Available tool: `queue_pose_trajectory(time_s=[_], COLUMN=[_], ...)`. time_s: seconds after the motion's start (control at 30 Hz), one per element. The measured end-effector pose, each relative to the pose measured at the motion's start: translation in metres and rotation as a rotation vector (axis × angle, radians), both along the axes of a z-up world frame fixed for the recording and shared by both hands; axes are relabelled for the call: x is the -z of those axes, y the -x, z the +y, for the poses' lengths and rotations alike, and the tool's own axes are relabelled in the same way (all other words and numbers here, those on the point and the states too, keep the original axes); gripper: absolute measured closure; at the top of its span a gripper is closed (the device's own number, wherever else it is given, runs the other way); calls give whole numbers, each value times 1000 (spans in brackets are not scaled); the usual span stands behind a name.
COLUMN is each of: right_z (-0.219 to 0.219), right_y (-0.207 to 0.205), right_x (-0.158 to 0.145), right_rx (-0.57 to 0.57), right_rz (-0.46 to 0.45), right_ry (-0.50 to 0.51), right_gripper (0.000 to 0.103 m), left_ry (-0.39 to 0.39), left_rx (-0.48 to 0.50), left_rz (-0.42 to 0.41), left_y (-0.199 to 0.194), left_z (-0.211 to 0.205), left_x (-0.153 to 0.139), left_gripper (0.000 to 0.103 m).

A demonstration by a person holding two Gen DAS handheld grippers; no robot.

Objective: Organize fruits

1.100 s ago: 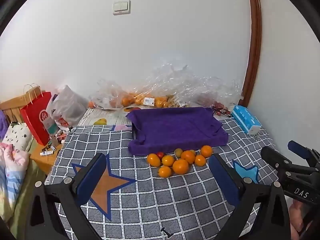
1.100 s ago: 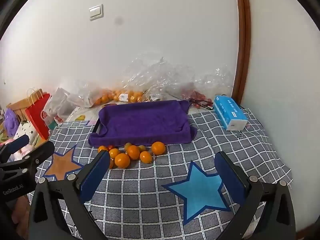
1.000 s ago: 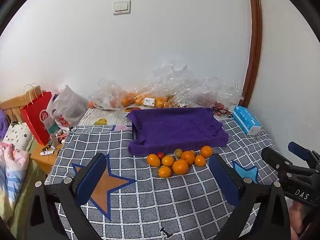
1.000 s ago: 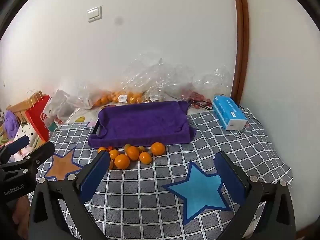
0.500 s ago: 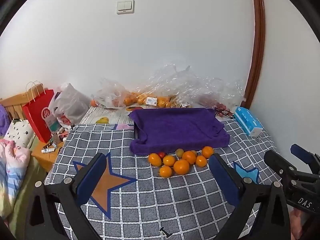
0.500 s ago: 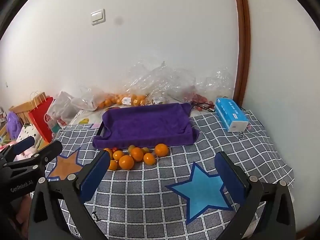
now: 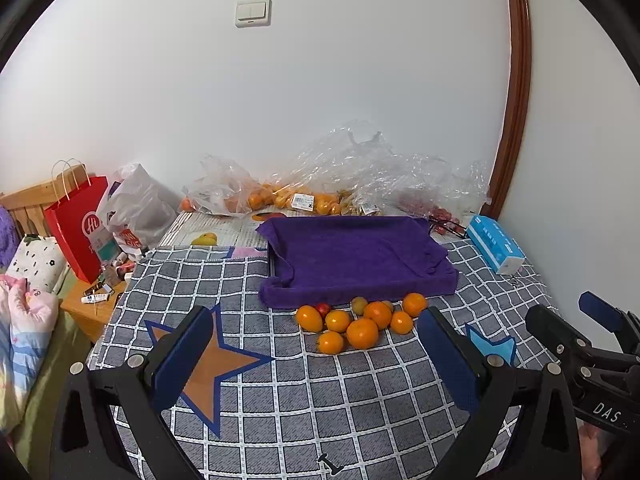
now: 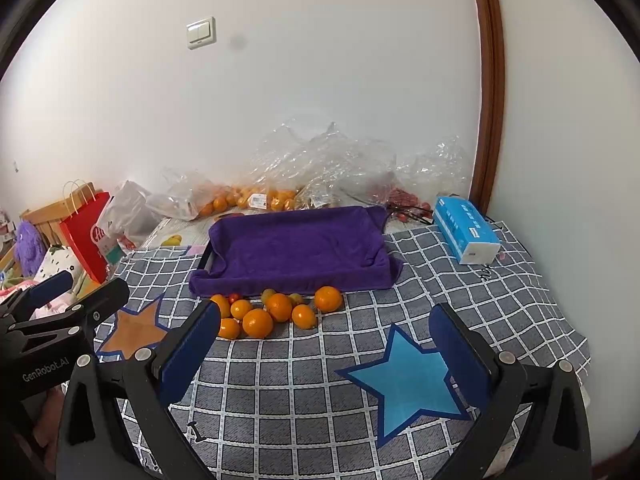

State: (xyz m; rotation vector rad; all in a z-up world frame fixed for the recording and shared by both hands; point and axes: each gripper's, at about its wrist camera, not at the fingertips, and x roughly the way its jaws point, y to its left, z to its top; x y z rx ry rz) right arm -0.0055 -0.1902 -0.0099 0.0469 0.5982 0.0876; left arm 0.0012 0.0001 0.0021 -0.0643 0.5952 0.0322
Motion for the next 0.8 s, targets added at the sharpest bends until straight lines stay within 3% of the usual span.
queue_pose_trajectory(time_s=[0.8], right_z=[3], right_y=[7], right_x=[-1], right_rx=[-7], right_rz=[-12], right_ry=[-7], right_gripper=[0], left_ry=[-3], left_rx=[-12], left_rz=[-2], left_y=[3], left_z=[0], left_x=[0], left_gripper=[0])
